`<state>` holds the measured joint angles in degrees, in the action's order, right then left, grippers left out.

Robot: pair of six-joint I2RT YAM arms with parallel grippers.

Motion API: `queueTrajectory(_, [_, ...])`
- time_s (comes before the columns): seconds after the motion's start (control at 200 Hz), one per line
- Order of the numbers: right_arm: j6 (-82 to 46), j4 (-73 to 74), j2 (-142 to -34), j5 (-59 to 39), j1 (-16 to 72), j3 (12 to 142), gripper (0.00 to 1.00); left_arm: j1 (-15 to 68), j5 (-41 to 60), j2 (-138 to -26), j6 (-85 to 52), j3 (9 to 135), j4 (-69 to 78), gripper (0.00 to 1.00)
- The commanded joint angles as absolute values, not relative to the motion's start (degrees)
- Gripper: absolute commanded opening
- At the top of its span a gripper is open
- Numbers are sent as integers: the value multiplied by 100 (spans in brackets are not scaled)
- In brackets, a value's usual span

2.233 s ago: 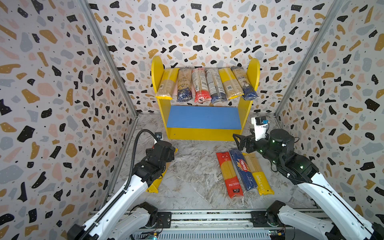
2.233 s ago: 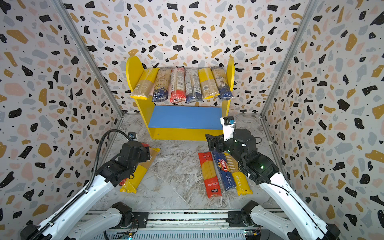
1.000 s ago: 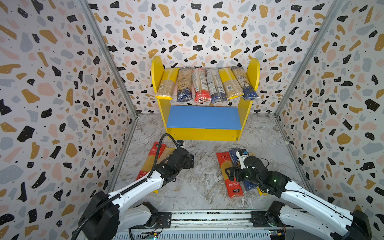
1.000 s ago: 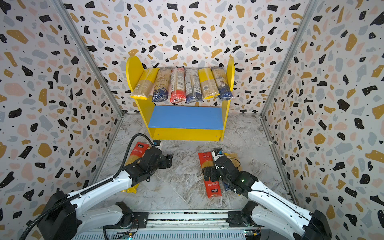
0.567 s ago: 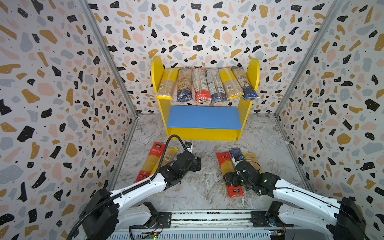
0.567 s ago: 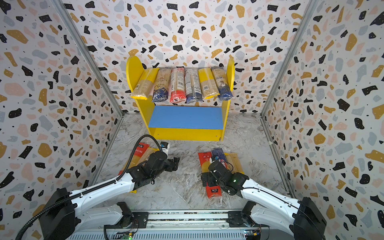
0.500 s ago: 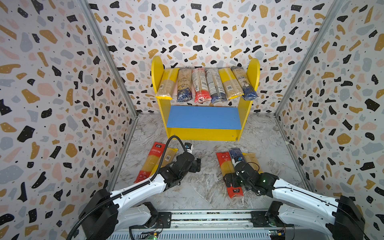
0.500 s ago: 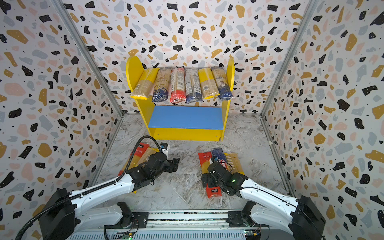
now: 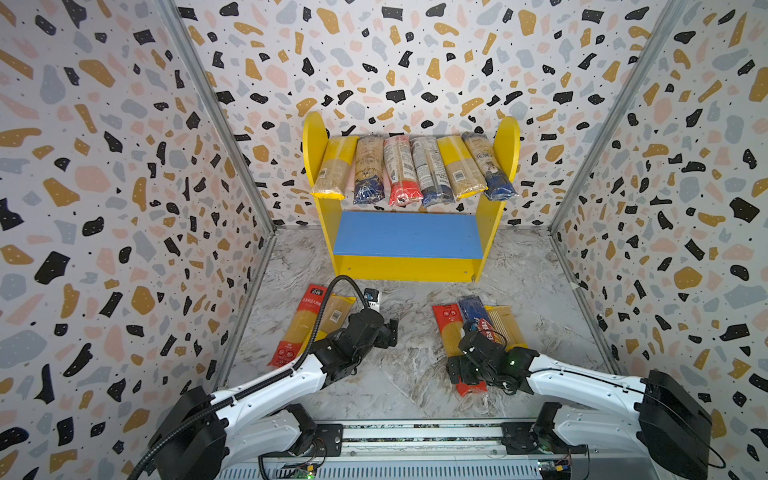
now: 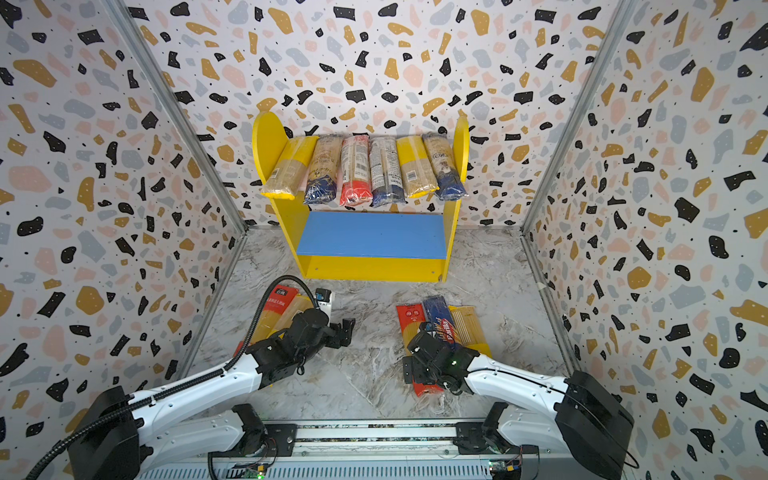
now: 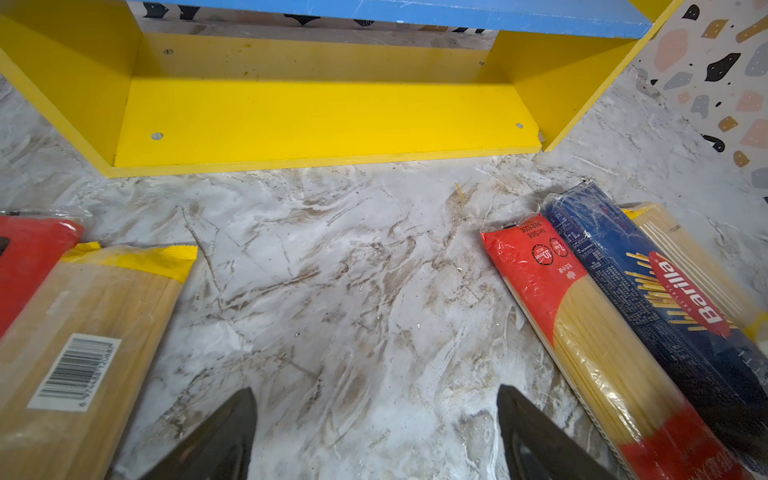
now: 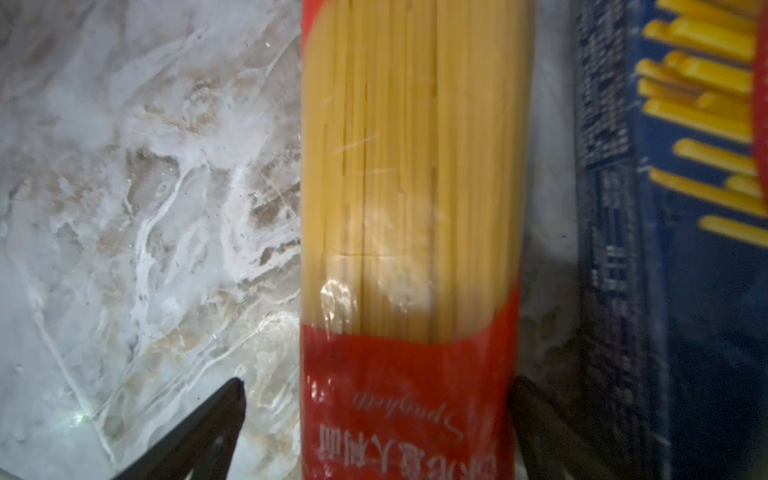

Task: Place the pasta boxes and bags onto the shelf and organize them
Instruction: 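Lower the right gripper onto the red-topped spaghetti bag's end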

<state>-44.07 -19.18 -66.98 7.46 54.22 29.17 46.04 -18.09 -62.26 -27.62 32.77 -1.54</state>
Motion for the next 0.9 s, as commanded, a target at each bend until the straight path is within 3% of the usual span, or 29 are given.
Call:
queueTrajectory(0.0, [-4550,-1968,-6862,841,5530,2914,100,4639,-1885,-6079,-2709,3158,-22,89])
queueTrajectory(0.215, [-4708,-2076,-7037,957,5714,2905,100,4640,-1863,-5879,-2750,3024,0,89])
queueTrajectory(0.32, [-4772,-2060,-7176,944,5730,2848,90,4640,-1875,-5803,-2785,2980,-22,90])
queueTrajectory(0.456, [-4825,-2031,-7504,920,5805,2821,85,4649,-1921,-5651,-2853,2938,-110,100])
queueTrajectory(0.746, [-4927,-1916,-7928,1002,6024,2856,79,4658,-2159,-4940,-2996,2820,-526,99])
queueTrajectory(0.896, [-5031,-1958,-8076,1050,6116,2866,65,4658,-2293,-4558,-3060,2725,-586,99])
